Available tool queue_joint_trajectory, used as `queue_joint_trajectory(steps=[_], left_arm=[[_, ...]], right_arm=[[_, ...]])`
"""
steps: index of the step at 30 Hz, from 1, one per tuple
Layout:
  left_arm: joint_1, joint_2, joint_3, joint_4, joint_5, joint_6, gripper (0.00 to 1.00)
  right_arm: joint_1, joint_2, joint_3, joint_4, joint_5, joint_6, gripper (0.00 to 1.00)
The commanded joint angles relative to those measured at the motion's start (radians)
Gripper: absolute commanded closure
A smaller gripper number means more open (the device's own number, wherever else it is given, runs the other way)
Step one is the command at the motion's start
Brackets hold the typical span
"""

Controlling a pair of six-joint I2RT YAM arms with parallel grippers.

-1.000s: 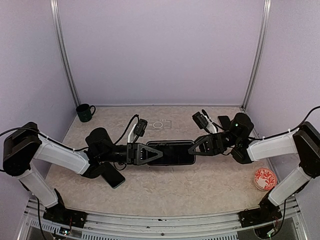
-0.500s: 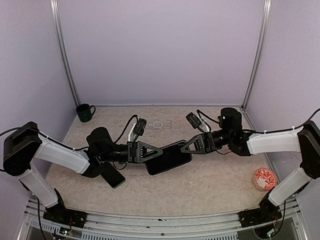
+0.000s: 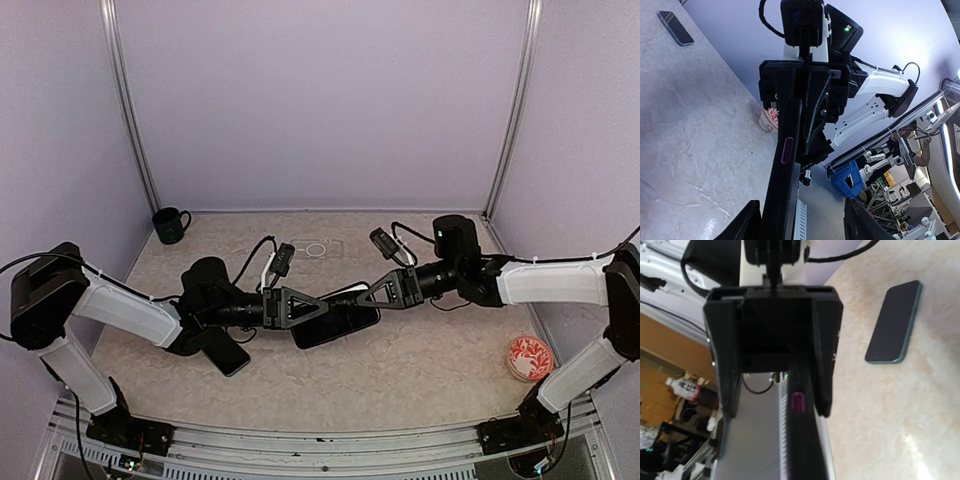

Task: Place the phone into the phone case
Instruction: Pass from the right arm to the left

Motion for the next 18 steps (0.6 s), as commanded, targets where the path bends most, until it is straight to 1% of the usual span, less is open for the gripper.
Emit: queue_joint_trajectory(steps=[1, 8, 13, 15, 17, 18], left_arm=[[0.005, -0.019, 0.009, -0.041, 0.000, 0.039, 0.45], [0.019, -0.025, -0.014, 0.016, 0.031, 0.017, 0.42], [0.035, -0.015, -0.044, 0.112, 0.055, -0.022, 0.41], [0.043, -0.005, -0.046, 0.157, 0.070, -0.048, 0.42], [0.050, 0.013, -0.041, 0.192, 0.086, -0.070, 0.47], [0.052, 0.023, -0.037, 0.204, 0.093, -0.080, 0.52]], right_arm=[[-0.014, -0.056, 0.035, -0.026, 0.137, -0.040, 1.00], [-0.047, -0.071, -0.004, 0.062, 0.139, 0.023, 1.00], [-0.066, -0.068, 0.002, 0.081, 0.145, 0.042, 1.00], [-0.069, -0.068, 0.003, 0.086, 0.149, 0.047, 1.00], [-0.072, -0.065, 0.001, 0.089, 0.152, 0.048, 1.00], [-0.073, -0.064, 0.001, 0.087, 0.155, 0.048, 1.00]])
